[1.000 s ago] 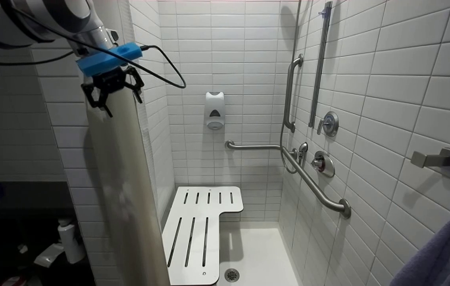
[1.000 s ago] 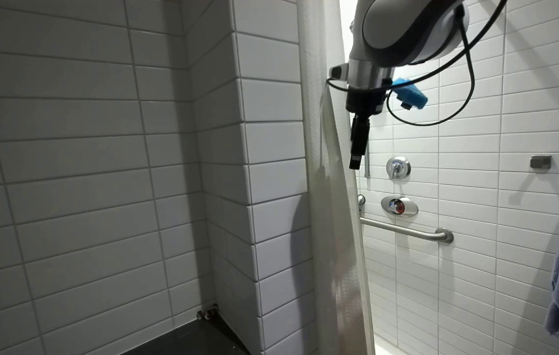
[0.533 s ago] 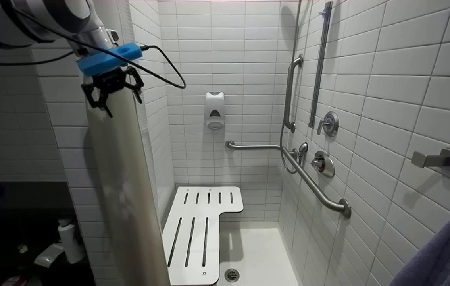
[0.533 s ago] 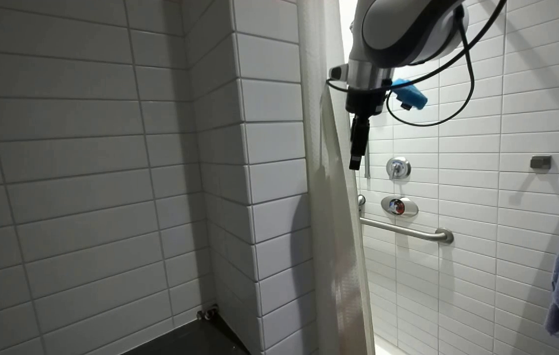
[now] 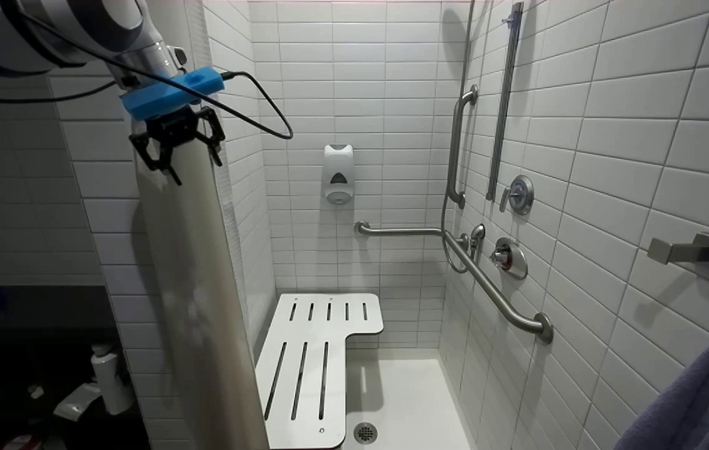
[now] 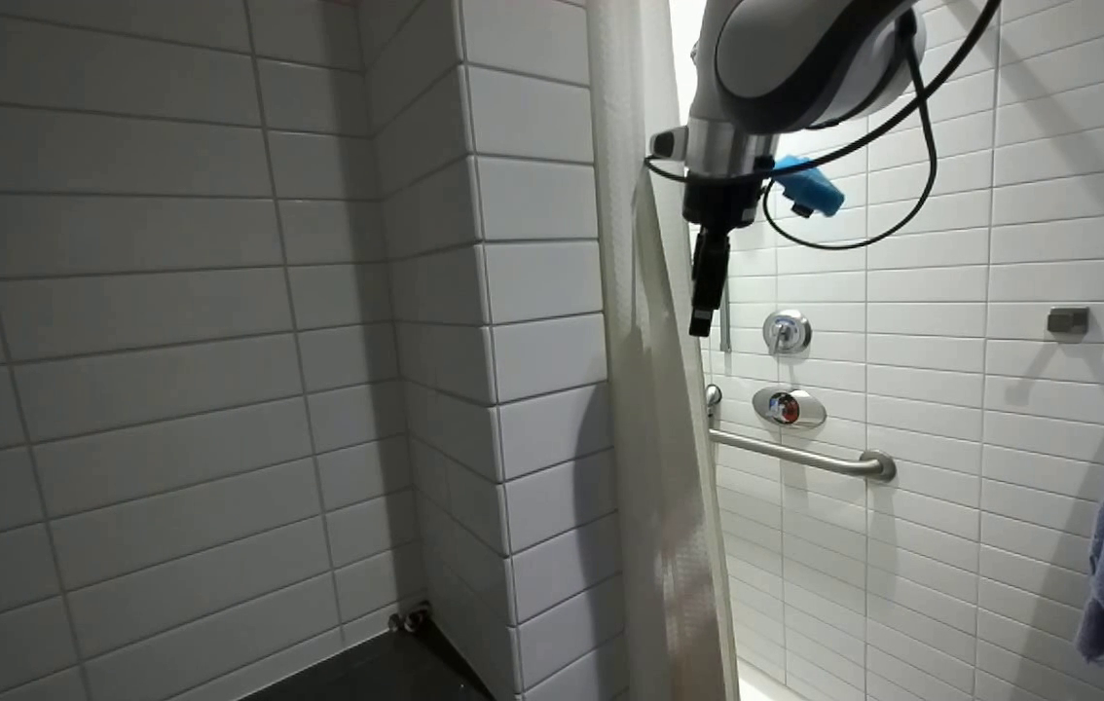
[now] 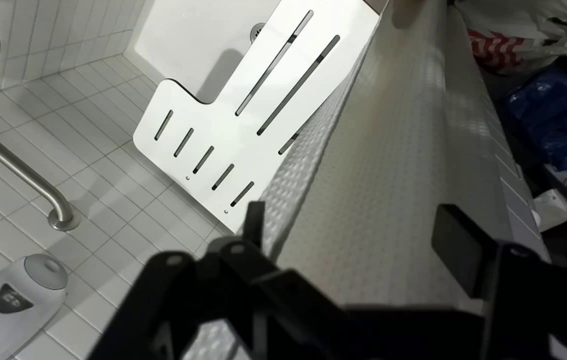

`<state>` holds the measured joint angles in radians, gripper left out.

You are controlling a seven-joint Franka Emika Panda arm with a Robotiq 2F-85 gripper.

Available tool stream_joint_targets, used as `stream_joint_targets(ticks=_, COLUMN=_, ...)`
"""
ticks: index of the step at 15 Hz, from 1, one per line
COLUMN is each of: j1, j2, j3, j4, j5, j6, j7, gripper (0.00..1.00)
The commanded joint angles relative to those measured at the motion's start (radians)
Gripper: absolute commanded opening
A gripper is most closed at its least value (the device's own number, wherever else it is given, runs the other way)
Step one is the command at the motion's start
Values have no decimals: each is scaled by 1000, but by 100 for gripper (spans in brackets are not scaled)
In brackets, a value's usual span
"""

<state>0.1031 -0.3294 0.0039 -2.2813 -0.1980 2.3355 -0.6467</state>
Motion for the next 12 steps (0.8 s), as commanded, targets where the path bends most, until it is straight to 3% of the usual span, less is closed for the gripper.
stream_joint_targets(ticks=1, j1=4, j2=-1, j3=-6, j4=5, j5=0, j6=-5, j7=0, gripper=53)
stream_joint_targets(ticks=7, j1=0, j2=-3, j3=-8, j4=8, j5=-4, j6=-4, j7=7, gripper=6)
stream_joint_targets(ticks=8, j1=0, j2=-3, j3=-9, j4=8, j5=-3, j6=-5, j7=7, gripper=1)
stream_joint_targets(ticks=12, j1=0, j2=-5, j3=-8, j4=8, j5=-5, j6=-6, j7=11, gripper=0)
